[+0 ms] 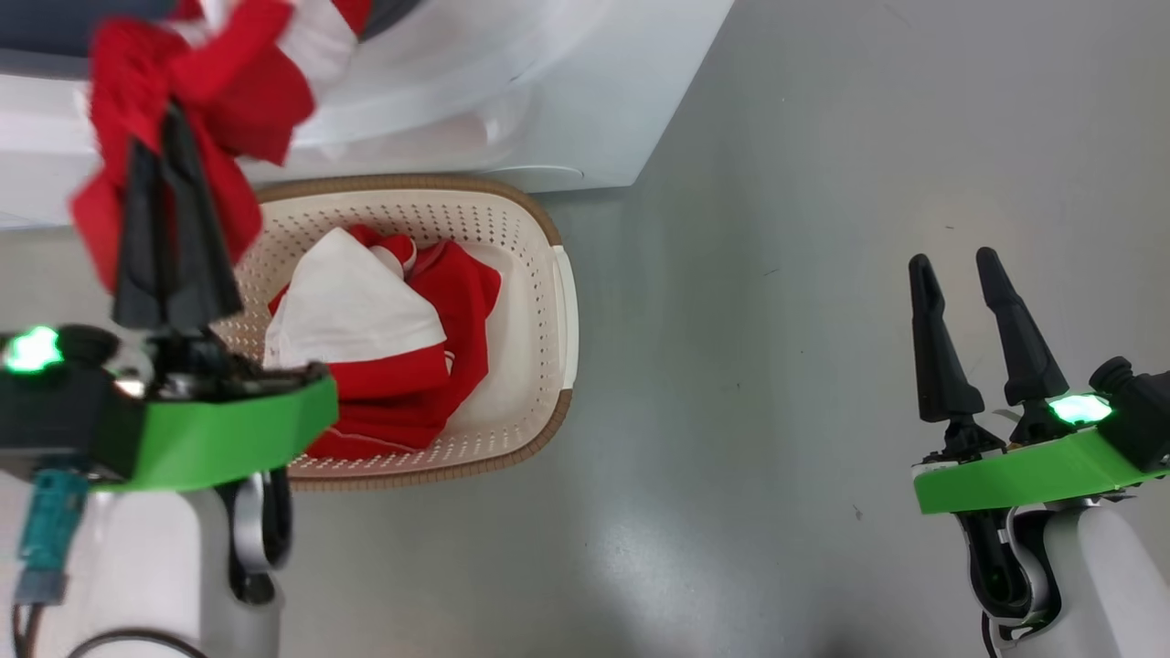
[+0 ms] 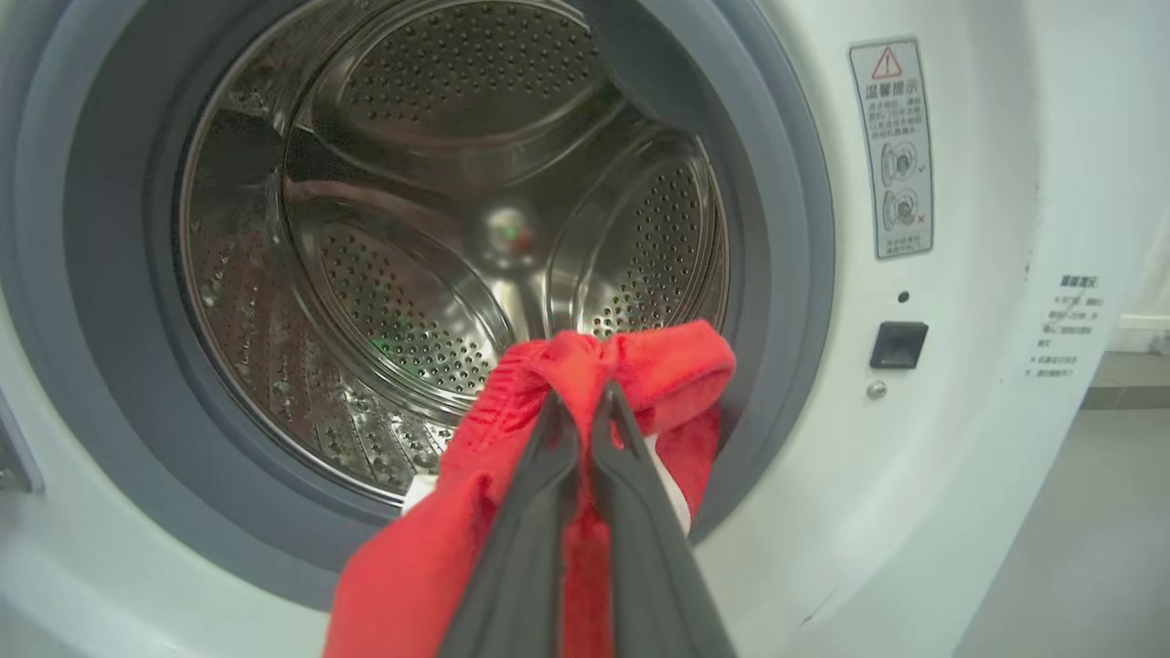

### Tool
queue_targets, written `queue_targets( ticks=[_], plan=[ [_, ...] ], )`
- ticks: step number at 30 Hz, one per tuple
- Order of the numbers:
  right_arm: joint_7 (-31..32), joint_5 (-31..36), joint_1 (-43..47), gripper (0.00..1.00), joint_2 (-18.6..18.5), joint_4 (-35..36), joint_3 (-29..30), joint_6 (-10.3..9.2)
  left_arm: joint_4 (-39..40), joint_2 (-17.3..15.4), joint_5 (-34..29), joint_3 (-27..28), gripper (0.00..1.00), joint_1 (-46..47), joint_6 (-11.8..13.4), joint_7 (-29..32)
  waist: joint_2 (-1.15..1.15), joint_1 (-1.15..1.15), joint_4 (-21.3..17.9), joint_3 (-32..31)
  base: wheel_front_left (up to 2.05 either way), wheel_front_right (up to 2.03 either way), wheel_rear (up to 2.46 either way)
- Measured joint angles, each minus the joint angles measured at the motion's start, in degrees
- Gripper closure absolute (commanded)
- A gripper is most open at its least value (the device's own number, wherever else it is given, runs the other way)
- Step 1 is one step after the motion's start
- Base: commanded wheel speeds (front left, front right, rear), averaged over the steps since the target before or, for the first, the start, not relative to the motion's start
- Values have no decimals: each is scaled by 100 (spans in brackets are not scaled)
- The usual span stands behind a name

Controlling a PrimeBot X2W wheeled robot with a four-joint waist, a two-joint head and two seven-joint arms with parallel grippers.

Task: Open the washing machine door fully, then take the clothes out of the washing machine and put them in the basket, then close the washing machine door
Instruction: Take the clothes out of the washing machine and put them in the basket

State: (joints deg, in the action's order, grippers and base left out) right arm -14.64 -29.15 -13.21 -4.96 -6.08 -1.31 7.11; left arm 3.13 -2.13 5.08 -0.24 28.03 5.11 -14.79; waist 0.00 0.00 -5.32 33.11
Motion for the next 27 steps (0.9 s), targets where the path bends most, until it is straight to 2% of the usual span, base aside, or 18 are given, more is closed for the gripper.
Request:
queue_targets(
  ticks=[12,27],
  plan=[
    [0,-1,-43,0,2,35,-79,0,-1424,5,176,-203,100,-183,147,1,0,0,-65,284,0,0,0],
    [0,-1,-370,0,75,114,-77,0,-3394,15,26,-278,100,755,-42,2,0,0,-177,844,0,0,0]
  ],
)
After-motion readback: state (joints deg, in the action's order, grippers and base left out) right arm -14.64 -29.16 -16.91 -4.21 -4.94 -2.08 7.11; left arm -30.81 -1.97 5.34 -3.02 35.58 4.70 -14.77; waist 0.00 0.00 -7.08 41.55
